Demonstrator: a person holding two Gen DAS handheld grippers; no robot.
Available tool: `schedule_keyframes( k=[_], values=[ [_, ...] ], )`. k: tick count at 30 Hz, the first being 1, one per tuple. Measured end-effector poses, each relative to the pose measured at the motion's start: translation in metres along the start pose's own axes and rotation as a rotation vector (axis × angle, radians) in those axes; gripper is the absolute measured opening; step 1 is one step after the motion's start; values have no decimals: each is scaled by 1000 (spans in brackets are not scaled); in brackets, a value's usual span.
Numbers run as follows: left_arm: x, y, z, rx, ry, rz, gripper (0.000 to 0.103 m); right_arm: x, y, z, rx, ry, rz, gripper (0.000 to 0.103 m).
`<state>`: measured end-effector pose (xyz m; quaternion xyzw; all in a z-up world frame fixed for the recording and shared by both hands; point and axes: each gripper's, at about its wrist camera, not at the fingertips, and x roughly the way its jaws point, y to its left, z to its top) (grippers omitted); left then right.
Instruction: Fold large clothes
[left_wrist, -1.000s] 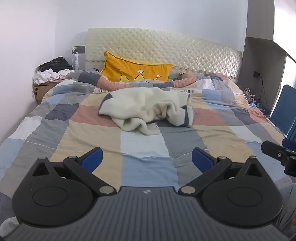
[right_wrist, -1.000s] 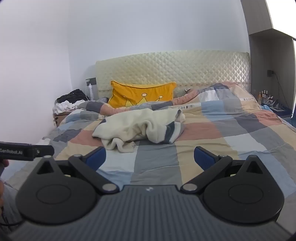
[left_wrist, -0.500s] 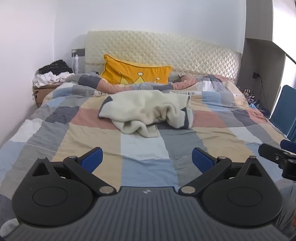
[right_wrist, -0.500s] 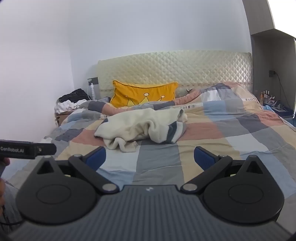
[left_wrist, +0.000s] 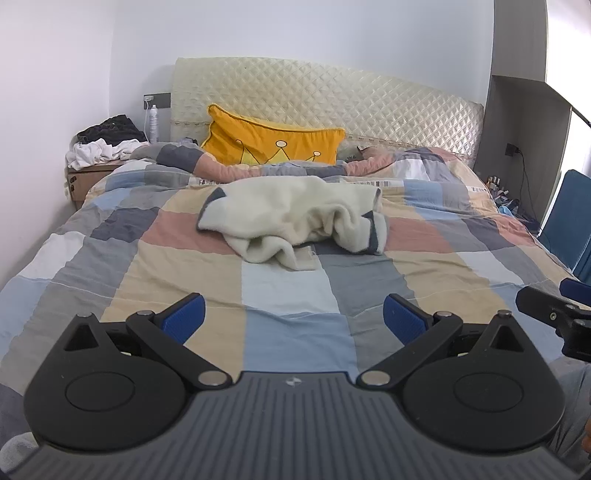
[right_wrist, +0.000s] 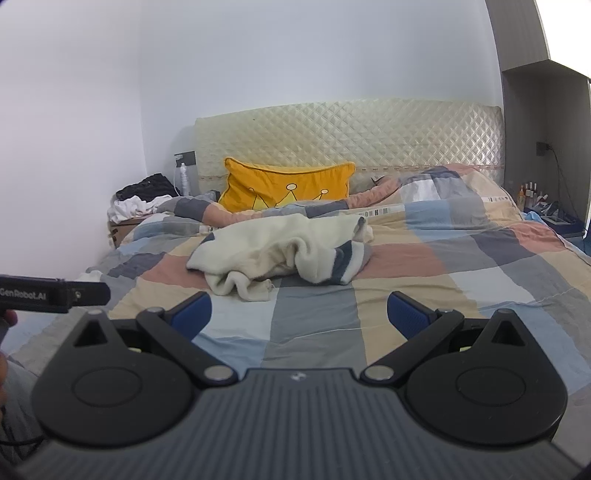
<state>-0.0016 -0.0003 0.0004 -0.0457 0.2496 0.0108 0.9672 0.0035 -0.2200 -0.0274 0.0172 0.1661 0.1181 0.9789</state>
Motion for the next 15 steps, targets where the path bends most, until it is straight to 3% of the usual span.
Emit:
schedule_keyframes(
  k=[15],
  values=[
    [10,-3,-3,16,10,0,103,0,-3,0,1,4,9,103]
  ],
)
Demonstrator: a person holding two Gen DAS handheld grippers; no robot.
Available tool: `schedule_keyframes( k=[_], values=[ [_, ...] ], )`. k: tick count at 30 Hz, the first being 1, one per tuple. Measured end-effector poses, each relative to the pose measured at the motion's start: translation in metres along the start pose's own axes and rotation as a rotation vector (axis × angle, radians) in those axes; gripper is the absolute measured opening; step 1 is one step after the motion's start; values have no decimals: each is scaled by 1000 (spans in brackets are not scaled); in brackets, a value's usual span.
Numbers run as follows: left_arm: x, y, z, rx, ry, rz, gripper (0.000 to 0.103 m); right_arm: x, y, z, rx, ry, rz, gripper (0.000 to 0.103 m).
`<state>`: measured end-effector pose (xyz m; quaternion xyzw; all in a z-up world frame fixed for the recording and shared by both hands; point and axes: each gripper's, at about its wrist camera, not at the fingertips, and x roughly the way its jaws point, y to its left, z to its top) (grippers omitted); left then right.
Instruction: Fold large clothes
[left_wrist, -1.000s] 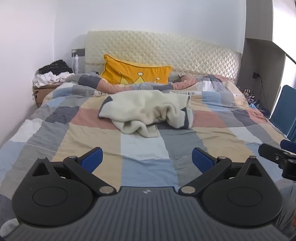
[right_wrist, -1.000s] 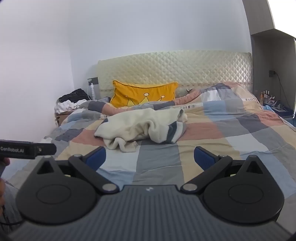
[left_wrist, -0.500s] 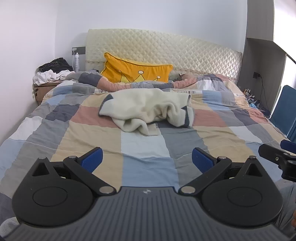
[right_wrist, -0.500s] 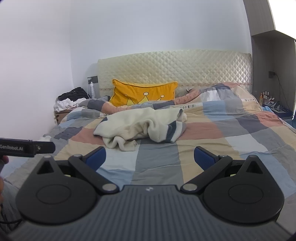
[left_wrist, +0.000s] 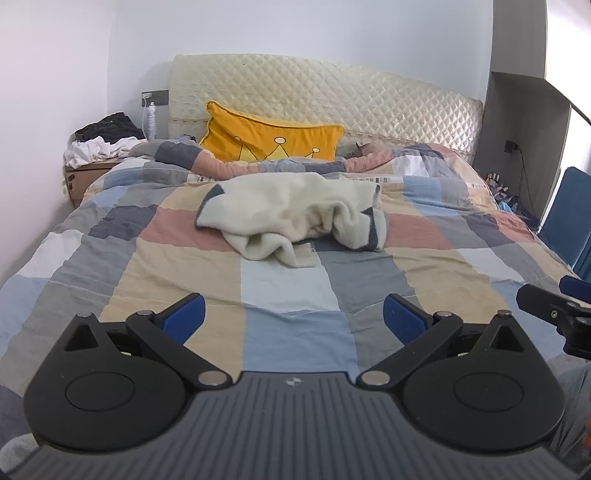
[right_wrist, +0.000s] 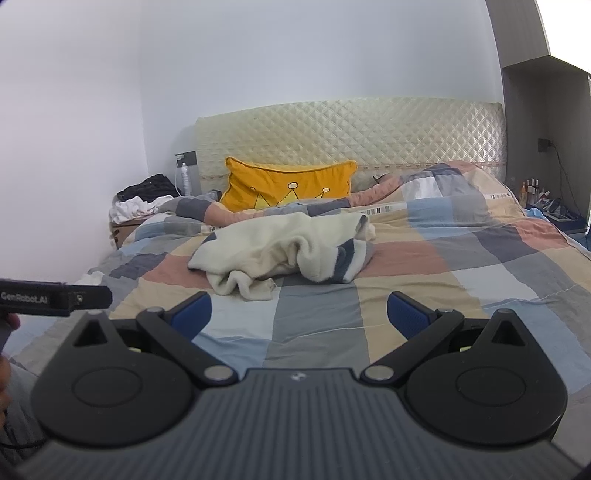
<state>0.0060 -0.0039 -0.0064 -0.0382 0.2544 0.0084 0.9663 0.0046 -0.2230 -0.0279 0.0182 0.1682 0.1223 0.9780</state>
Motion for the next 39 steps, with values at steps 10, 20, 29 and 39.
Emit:
schedule_keyframes(
  k=[10,20,29,39],
  values=[
    [9,5,1,2,6,0,103,5,-7,0,19,16,-8,103],
    [8,16,10,34,-9,25,103,11,-5,7,-1,-3,-31,103],
    [8,19,13,29,-12,21,103,8,-10,8,10,10,-30,103],
    [13,25,7,27,-3,38,103,18,-10,10,12,44,-29,103]
  ],
)
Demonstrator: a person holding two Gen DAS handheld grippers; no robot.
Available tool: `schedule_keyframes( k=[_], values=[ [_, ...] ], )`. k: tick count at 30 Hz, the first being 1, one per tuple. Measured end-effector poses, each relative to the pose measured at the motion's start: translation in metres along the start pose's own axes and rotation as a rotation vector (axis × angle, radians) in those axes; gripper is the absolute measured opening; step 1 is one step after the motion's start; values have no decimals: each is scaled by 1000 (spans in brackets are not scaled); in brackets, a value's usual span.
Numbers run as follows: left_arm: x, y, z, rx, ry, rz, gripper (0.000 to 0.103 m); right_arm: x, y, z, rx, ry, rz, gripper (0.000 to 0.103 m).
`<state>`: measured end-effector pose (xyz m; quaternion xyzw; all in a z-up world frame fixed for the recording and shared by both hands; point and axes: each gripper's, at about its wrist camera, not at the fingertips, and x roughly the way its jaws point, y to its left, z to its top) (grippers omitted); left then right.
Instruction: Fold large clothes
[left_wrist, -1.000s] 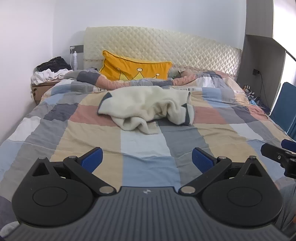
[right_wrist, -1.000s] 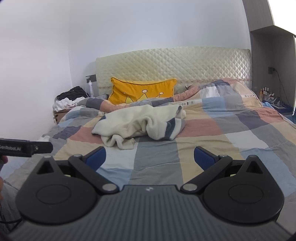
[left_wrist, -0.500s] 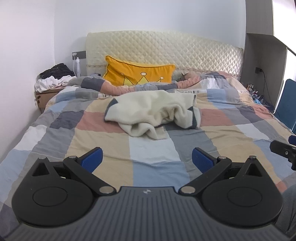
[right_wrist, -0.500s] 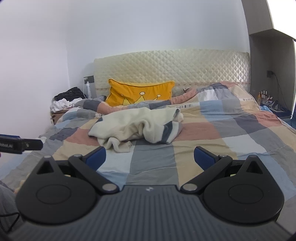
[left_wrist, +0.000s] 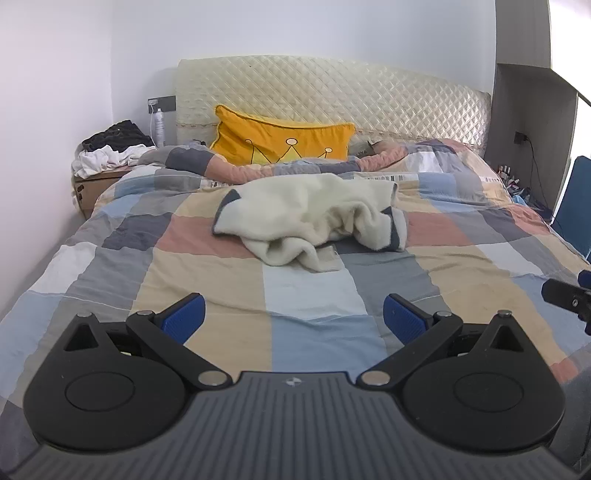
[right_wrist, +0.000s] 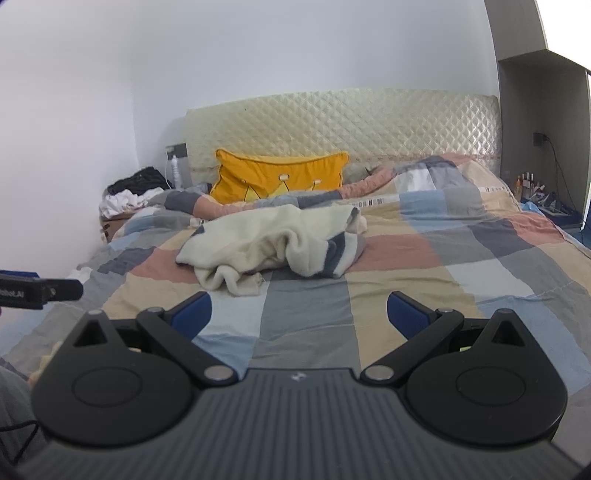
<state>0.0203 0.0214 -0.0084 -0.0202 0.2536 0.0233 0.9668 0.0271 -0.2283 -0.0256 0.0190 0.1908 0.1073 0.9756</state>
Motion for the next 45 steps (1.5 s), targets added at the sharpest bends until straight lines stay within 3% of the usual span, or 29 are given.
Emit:
schedule_keyframes(
  k=[8,13,20,25,32,35,45],
  values=[
    [21,12,-2,-60,33,-49,103,12,-1,-8,12,22,-9,103],
    [53,18,-3,-36,76,-83,103,39,-8,-21,33,33,-14,103],
    [104,31,-3,-85,124,-105,103,72,-17,-30,124,62,-6,103],
    [148,39,0,-183,174,-243,103,97,-21,-29,214,46,3,103],
    [214,47,8,-258,235,-309,103,137,-15,-26,296,47,32,103],
    [236,52,8,-289,230,-282,103,156,-14,-24,329,72,90,103],
    [289,66,17,-385,122,-197,103,210,-29,-22,407,124,74,102]
  ],
)
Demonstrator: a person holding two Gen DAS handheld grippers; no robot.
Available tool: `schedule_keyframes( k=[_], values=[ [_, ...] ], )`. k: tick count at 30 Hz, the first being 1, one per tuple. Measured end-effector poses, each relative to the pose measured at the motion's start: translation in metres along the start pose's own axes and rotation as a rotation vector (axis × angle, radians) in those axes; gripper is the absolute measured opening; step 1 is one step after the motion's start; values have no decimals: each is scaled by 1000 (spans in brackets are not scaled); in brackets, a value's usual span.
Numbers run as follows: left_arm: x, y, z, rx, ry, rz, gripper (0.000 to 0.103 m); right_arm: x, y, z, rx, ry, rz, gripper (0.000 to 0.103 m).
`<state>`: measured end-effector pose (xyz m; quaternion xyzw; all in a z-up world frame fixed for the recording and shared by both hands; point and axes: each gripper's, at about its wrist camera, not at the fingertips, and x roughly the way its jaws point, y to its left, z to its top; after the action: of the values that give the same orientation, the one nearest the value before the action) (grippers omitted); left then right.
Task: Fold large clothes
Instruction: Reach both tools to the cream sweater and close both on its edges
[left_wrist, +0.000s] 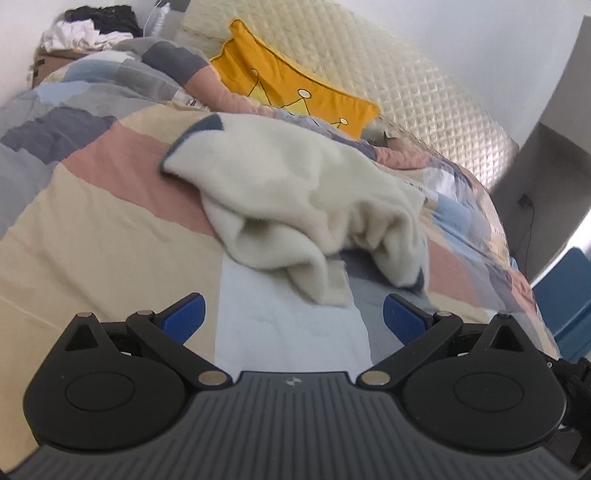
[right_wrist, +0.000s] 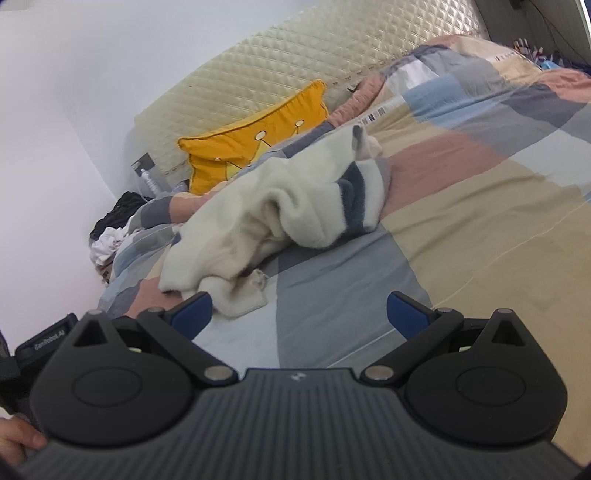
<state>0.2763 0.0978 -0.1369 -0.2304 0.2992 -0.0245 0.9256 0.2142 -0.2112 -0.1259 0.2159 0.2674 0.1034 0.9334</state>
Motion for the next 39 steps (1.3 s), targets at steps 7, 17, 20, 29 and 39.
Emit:
schedule_keyframes(
  k=[7,17,20,29,39],
  values=[
    [32,16,11,-80,-1,7,103,32,-19,8,35,-3,7,95],
    [75,50,26,-215,-53,-14,103,104,-34,39,97,42,64,89],
    [98,51,22,-206,-9,4,102,125,-40,42,111,51,37,89],
    [149,21,8,-101,-2,-14,102,202,-23,42,-244,79,-11,92],
    [165,-10,3,54,65,161,40,222,-18,47,-332,65,-8,44]
  ],
)
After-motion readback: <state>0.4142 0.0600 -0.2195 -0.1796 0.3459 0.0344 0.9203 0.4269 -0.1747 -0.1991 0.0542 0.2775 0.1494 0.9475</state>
